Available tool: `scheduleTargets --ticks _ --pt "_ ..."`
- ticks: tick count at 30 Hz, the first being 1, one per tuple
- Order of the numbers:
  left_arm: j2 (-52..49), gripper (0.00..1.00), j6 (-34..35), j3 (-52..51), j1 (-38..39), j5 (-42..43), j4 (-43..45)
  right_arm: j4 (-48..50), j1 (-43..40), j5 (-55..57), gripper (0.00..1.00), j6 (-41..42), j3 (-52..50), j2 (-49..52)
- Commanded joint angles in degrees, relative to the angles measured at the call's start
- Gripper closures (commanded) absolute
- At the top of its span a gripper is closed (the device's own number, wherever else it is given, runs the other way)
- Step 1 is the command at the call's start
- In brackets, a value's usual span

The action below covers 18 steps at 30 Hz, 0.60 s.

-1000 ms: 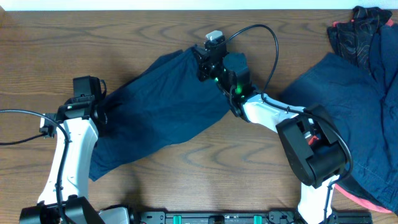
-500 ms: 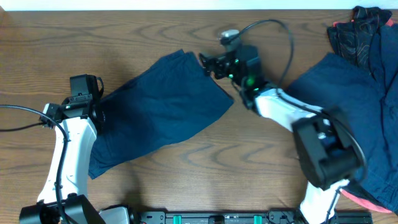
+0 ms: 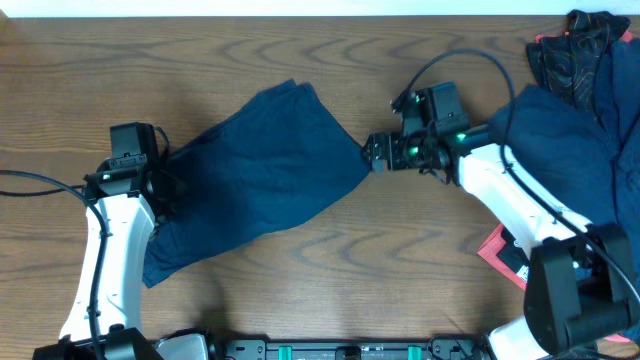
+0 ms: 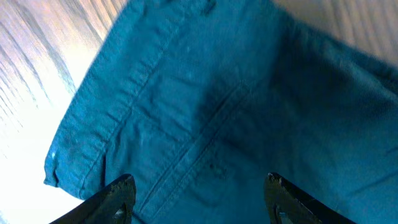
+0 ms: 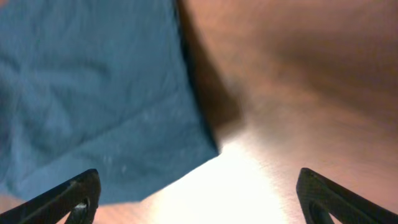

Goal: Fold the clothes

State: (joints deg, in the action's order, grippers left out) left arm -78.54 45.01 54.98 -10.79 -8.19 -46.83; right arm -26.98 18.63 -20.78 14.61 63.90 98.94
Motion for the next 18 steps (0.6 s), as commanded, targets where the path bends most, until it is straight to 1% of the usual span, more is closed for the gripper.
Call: scheduleTargets --ticks 1,4,8,12,14,18 --pt "0.46 0.32 -1.97 0.00 -0.13 3.06 -1.70 1.27 2.16 -6.93 0.04 0.87 -3.15 3.06" --pt "0.46 0.32 -1.99 0.00 -0.13 3.06 -2.64 6.19 3.80 -7.54 0.04 3.69 -5.62 4.46" --pt "0.46 0.32 -1.97 0.00 -0.13 3.06 -3.26 12.50 5.84 -9.42 0.04 4.81 -6.71 6.82" --pt "0.46 0.32 -1.95 0.00 -0.13 3.06 -3.58 16.94 7.21 -4.72 0.07 10.05 -6.71 9.94" --pt "0.46 0.32 -1.95 -0.02 -0.13 3.08 -3.74 19.54 7.67 -2.91 0.11 12.37 -6.71 11.63" --pt "0.46 0.32 -1.97 0.00 -0.13 3.08 -3.96 27.54 7.91 -1.64 0.26 16.96 -6.71 14.95"
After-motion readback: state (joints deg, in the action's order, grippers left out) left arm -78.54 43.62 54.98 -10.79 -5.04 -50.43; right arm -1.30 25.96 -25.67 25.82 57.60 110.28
